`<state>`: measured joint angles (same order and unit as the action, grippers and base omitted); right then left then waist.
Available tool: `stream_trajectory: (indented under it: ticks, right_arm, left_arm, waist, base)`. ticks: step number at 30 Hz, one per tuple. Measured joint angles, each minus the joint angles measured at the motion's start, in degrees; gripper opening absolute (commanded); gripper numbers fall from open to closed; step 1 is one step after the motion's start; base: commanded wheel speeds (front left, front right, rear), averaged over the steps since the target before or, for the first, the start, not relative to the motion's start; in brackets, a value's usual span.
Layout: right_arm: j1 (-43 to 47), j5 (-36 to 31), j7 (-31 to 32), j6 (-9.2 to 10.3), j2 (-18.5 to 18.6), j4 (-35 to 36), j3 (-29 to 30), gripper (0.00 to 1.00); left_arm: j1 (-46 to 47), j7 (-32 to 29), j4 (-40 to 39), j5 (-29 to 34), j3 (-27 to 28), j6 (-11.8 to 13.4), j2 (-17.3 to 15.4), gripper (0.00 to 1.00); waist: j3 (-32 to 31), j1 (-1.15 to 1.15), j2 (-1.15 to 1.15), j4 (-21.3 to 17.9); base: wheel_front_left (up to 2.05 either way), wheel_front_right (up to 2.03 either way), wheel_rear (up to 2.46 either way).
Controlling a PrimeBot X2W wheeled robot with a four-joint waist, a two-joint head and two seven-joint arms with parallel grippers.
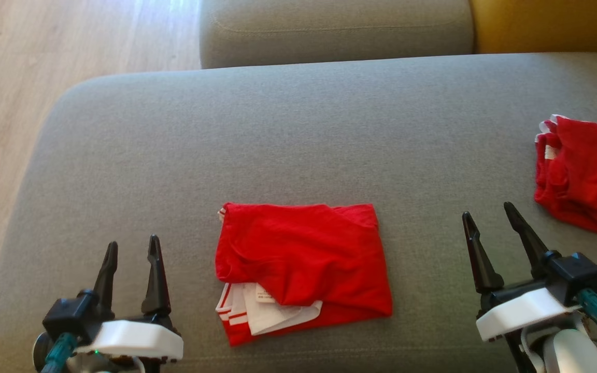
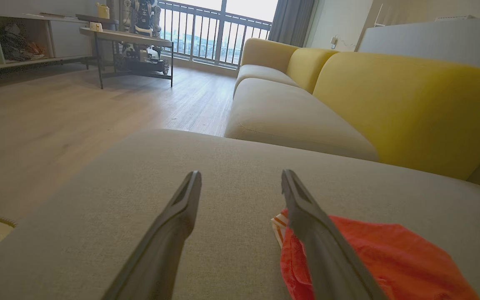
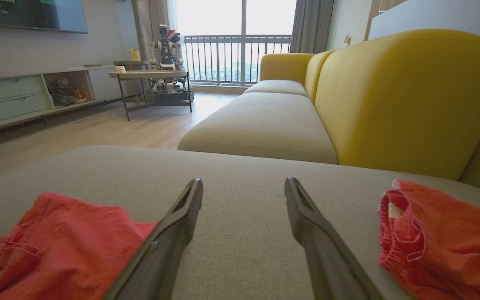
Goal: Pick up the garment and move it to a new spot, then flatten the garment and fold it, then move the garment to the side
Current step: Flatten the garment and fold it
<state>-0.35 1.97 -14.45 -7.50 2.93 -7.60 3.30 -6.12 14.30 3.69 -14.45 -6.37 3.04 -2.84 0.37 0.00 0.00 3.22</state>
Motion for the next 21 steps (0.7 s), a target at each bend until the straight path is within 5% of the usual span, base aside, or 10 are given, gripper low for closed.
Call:
stream_trajectory:
  ticks: [5,6,7,16,21]
  right_arm:
    - [-0.12,0.22,0.0,0.0,-0.01,-0.16,-0.52,1.0]
    - [-0.13,0.3,0.0,0.0,-0.01,-0.22,-1.04,0.43]
    - [-0.13,0.29,0.0,0.0,-0.01,-0.31,-1.88,0.0]
    - [-1.83,3.34,0.0,0.0,0.0,-2.94,-13.02,0.0]
    - [-5.58,5.41,1.45,0.0,0.02,-9.91,-20.92,0.0]
  left_arm:
    - [0.1,0.0,0.0,0.02,0.35,-0.1,0.0,1.0]
    - [0.22,0.0,-0.02,0.02,0.34,-0.1,0.0,1.0]
    - [0.39,0.0,-0.05,0.02,0.32,-0.1,0.0,1.0]
    - [0.73,0.0,0.0,0.02,-0.08,-0.1,0.0,1.0]
    - [1.93,0.0,0.11,0.03,-0.1,-0.55,0.01,1.0]
  waist:
    - [0.34,0.0,0.0,1.31]
    - [0.48,0.0,0.0,1.63]
    - [0.64,0.0,0.0,1.98]
    - [2.75,0.0,0.0,5.9]
    - [4.18,0.0,0.0,8.84]
  base:
    - [0.0,0.0,0.0]
    - [0.0,0.0,0.0]
    - [0.0,0.0,0.0]
    - [0.0,0.0,0.0]
    - [0.0,0.0,0.0]
